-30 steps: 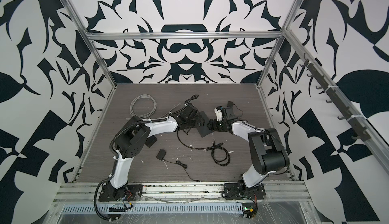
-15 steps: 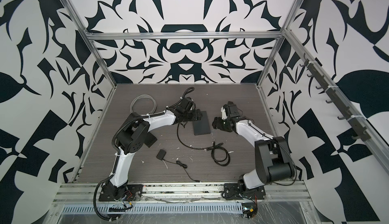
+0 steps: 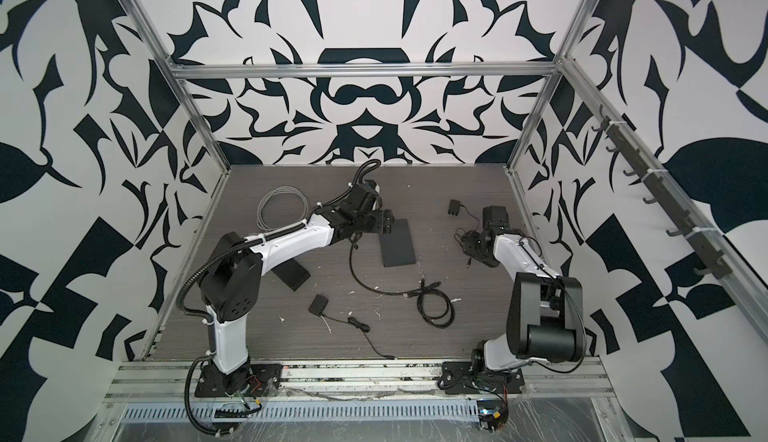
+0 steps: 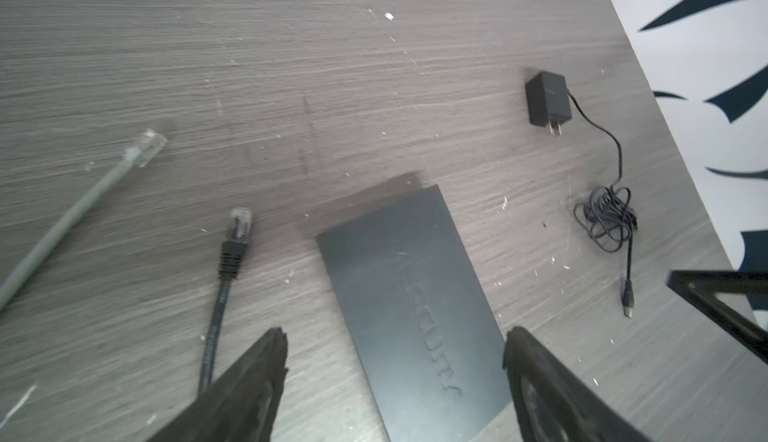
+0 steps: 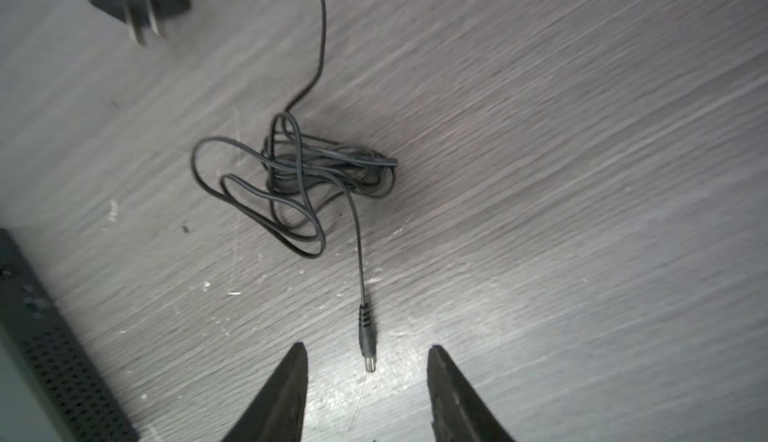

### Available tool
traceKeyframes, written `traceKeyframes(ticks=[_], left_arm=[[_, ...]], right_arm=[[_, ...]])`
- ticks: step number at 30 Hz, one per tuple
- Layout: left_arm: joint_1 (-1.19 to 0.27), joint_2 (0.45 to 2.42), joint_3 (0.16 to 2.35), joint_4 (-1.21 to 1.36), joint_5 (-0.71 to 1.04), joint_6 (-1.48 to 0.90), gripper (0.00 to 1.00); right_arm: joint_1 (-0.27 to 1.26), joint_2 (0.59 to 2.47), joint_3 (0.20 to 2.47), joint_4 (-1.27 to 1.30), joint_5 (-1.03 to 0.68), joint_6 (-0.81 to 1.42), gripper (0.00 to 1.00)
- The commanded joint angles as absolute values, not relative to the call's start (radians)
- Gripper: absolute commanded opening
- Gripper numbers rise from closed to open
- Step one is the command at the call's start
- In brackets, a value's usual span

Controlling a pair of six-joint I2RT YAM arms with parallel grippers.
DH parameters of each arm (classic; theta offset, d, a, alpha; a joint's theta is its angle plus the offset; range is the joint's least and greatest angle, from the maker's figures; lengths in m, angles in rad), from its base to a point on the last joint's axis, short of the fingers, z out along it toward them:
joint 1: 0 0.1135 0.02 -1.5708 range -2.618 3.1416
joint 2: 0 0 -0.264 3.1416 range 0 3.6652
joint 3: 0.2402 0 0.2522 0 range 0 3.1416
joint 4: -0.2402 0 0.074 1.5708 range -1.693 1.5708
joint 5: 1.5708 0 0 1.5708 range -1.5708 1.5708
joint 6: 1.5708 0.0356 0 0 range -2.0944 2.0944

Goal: Insert the plug into the switch port

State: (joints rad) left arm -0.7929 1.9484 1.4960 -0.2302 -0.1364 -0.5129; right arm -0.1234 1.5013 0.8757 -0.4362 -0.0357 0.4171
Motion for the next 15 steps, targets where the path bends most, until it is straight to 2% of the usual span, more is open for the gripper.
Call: traceKeyframes(ticks=[1,6,9,10,15], left_arm=[[-0.814,1.934,1.48,-0.285,-0.155,-0.489,0.86],[-0.831,1.921,1.483,-0.278,-0.15,-0.485,0.86],[-0.837,1.916,1.484,-0.273,-0.149,-0.485,0.86],[-0.838,1.916,1.485,-0.271,-0.149,-0.485,0.82],[-0.845,1.913,1.488,-0.276,-0.144,-0.485,0.79]], right_arm=[[-0.13,1.524,0.893,-0.405,-0.036,0.412,0.48],[-0.142,1.575,0.911,-0.371,-0.061,0.412,0.45],[-0.144,1.61,0.927,-0.362,-0.07,0.414,0.39],[-0.145,1.621,0.932,-0.356,-0.073,0.412,0.38],[-0.146,1.678,0.962,-0.346,-0.055,0.4,0.34]])
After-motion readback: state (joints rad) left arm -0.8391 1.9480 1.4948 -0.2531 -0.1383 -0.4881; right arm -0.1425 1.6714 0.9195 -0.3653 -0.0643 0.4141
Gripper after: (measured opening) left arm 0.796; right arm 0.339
